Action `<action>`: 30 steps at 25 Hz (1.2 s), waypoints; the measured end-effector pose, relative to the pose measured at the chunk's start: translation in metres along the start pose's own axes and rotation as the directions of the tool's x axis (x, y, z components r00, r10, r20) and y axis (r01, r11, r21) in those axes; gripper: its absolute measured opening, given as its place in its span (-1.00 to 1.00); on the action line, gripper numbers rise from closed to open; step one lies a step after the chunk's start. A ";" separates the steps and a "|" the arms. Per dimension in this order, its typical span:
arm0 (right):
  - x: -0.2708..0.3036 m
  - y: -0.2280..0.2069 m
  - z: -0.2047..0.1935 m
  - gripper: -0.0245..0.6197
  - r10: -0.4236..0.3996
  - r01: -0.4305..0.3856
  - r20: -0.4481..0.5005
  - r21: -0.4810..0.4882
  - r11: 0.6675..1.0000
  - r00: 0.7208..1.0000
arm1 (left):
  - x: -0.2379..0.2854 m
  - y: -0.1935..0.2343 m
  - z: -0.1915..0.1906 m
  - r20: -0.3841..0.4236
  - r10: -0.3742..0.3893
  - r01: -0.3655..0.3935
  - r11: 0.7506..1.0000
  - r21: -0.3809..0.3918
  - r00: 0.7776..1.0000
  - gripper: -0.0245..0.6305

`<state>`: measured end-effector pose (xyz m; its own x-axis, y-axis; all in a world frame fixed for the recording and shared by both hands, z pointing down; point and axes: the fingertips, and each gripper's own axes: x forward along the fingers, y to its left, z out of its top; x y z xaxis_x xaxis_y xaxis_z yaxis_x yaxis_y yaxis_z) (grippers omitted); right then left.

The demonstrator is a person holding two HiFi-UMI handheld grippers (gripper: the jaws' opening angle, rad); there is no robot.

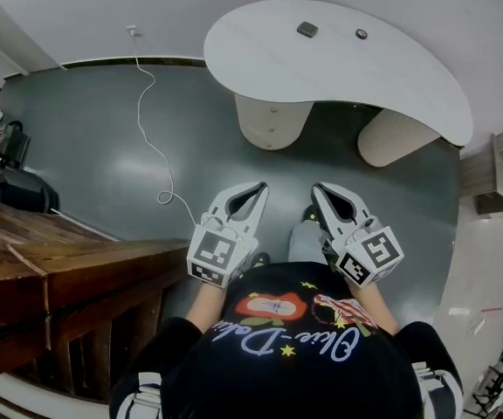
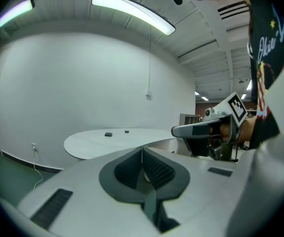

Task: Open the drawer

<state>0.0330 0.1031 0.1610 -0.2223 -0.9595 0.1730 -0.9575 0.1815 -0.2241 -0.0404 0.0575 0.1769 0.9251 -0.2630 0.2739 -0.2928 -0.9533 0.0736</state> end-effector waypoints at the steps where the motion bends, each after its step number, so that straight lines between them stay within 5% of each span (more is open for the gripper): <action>1: 0.002 -0.007 0.000 -0.92 0.004 -0.004 0.003 0.003 1.000 1.000 | 0.005 0.002 0.001 -0.001 0.006 -0.006 1.000 0.000 1.000 -0.91; 17: 0.015 -0.136 0.012 -0.92 0.020 -0.019 -0.021 0.041 0.999 1.000 | 0.126 0.011 0.019 -0.063 0.043 -0.040 0.999 0.035 0.997 -0.91; 30: 0.041 -0.214 0.006 -0.92 0.159 -0.155 -0.101 0.041 0.987 0.982 | 0.203 0.027 0.016 -0.079 0.166 -0.169 0.985 -0.041 0.983 -0.91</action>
<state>0.2300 0.0234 0.2109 -0.3890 -0.8917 0.2313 -0.9030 0.3194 -0.2872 0.1434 -0.0244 0.2189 0.8416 -0.4047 0.3576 -0.4548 -0.8882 0.0650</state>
